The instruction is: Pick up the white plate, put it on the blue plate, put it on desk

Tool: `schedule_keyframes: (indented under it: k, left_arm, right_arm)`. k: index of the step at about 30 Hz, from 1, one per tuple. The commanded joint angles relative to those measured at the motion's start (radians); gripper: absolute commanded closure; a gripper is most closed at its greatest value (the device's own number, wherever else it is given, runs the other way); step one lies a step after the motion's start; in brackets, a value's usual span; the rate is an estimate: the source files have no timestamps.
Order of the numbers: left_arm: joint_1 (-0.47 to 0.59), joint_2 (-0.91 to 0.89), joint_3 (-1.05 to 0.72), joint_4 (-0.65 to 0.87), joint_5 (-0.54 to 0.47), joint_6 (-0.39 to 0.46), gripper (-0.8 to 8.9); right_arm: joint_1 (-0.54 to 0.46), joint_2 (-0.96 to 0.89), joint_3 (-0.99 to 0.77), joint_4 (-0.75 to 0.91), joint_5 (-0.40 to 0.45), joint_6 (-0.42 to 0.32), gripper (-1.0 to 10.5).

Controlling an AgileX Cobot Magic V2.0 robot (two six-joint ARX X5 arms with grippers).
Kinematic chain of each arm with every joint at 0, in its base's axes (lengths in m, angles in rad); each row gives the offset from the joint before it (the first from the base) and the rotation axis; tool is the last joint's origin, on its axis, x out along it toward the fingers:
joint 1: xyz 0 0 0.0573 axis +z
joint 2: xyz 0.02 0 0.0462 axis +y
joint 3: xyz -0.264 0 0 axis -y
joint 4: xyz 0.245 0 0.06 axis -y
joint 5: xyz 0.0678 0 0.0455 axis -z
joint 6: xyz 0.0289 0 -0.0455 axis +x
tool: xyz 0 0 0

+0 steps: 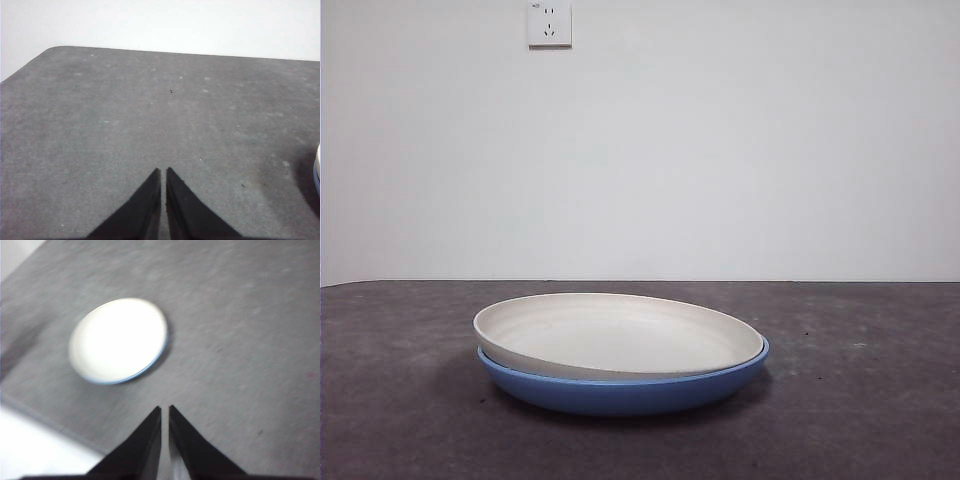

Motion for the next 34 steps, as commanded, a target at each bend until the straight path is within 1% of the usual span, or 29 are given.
schedule_keyframes:
  k: [1, 5, 7, 9, 11, 14, 16, 17, 19, 21, 25, 27, 29, 31, 34]
  left_arm:
    - [0.001, -0.002, -0.021, -0.005, -0.003, 0.007, 7.94]
    - [0.001, -0.002, -0.021, -0.005, -0.003, 0.007, 7.94]
    - [0.001, -0.002, -0.021, -0.005, -0.003, 0.007, 7.94]
    - [0.001, -0.002, -0.021, -0.005, -0.003, 0.007, 7.94]
    - [0.001, -0.002, -0.021, -0.005, -0.003, 0.007, 7.94]
    - [0.001, -0.002, -0.021, -0.005, -0.003, 0.007, 7.94]
    - [0.001, -0.002, -0.021, -0.005, -0.003, 0.007, 7.94]
    - [0.001, -0.002, -0.021, -0.005, -0.003, 0.007, 7.94]
    - [0.001, -0.002, -0.021, -0.005, -0.003, 0.007, 7.94]
    - [0.001, -0.002, -0.021, -0.005, -0.003, 0.007, 7.94]
    - [0.001, -0.002, -0.021, -0.005, -0.003, 0.007, 7.94]
    - [0.001, -0.002, -0.021, -0.005, -0.003, 0.007, 7.94]
    - [0.001, -0.002, -0.021, -0.005, -0.003, 0.007, 7.94]
    - [0.001, -0.002, -0.021, -0.005, -0.003, 0.007, 7.94]
    - [0.001, -0.002, -0.021, -0.005, -0.003, 0.007, 7.94]
  right_arm:
    - [-0.067, -0.019, -0.094, 0.174, 0.001, -0.077, 9.2]
    - [-0.151, -0.066, -0.309, 0.517, -0.001, -0.083, 9.2]
    - [-0.183, -0.101, -0.433, 0.719, -0.001, -0.083, 9.2]
    - [-0.205, -0.141, -0.54, 0.88, -0.001, -0.083, 9.2]
    - [-0.226, -0.192, -0.649, 1.019, -0.001, -0.083, 9.2]
    - [-0.247, -0.257, -0.758, 1.124, -0.001, -0.083, 9.2]
    - [-0.259, -0.293, -0.813, 1.161, 0.001, -0.086, 9.2]
    - [-0.268, -0.314, -0.843, 1.168, 0.01, -0.104, 9.2]
    - [-0.277, -0.337, -0.884, 1.166, 0.044, -0.126, 9.2]
    - [-0.281, -0.355, -0.924, 1.165, 0.097, -0.129, 9.2]
    - [-0.281, -0.37, -0.988, 1.164, 0.231, -0.129, 9.2]
    - [-0.281, -0.38, -1.013, 1.157, 0.277, -0.129, 9.2]
    - [-0.281, -0.397, -1.039, 1.149, 0.303, -0.129, 9.2]
    - [-0.281, -0.404, -1.068, 1.154, 0.312, -0.128, 9.2]
    - [-0.281, -0.404, -1.075, 1.086, 0.312, -0.129, 9.2]
